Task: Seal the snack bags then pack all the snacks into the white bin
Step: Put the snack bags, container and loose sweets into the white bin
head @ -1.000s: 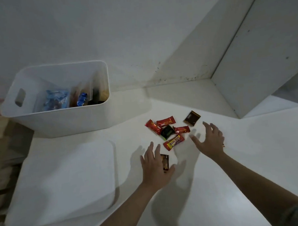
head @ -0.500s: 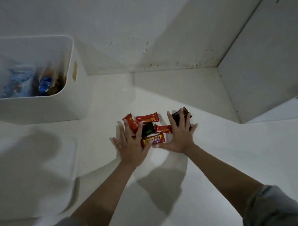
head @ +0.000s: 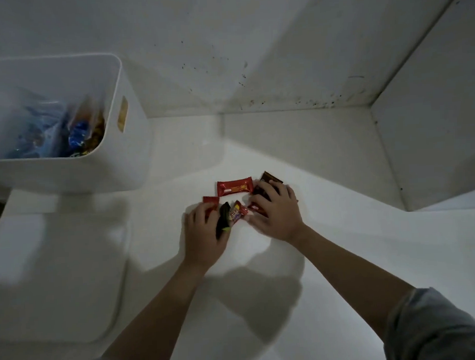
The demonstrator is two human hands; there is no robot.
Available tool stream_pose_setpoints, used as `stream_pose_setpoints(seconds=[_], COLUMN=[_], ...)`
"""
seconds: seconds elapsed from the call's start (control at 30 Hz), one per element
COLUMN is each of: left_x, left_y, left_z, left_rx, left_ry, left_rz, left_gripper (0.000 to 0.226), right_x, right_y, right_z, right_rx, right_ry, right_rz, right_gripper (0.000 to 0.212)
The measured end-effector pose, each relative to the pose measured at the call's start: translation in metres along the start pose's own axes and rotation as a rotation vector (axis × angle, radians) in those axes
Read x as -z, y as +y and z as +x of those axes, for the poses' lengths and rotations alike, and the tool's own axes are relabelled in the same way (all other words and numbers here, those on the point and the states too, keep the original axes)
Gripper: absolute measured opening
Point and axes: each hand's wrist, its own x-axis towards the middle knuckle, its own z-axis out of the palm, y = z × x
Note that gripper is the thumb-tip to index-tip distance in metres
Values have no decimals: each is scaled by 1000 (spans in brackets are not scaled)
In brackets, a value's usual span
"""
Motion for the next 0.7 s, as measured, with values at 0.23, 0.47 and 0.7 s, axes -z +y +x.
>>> stream_pose_setpoints(seconds=[0.23,0.47,0.7], left_x=[12,20,37], left_y=[-13,-13,-12], left_z=[-16,-20,-38], left_rx=[-51,-150,43], left_ry=[79,21,-37], left_rz=[21,85,-243], left_gripper=[30,34,24], right_x=[-2,-5,3], right_y=[0,-13,-49], right_z=[4,-3,-5], right_rx=[124,22,-284], right_ry=[8,32,-59], right_rz=[-108,-163,-26], right_gripper=[23,47,39])
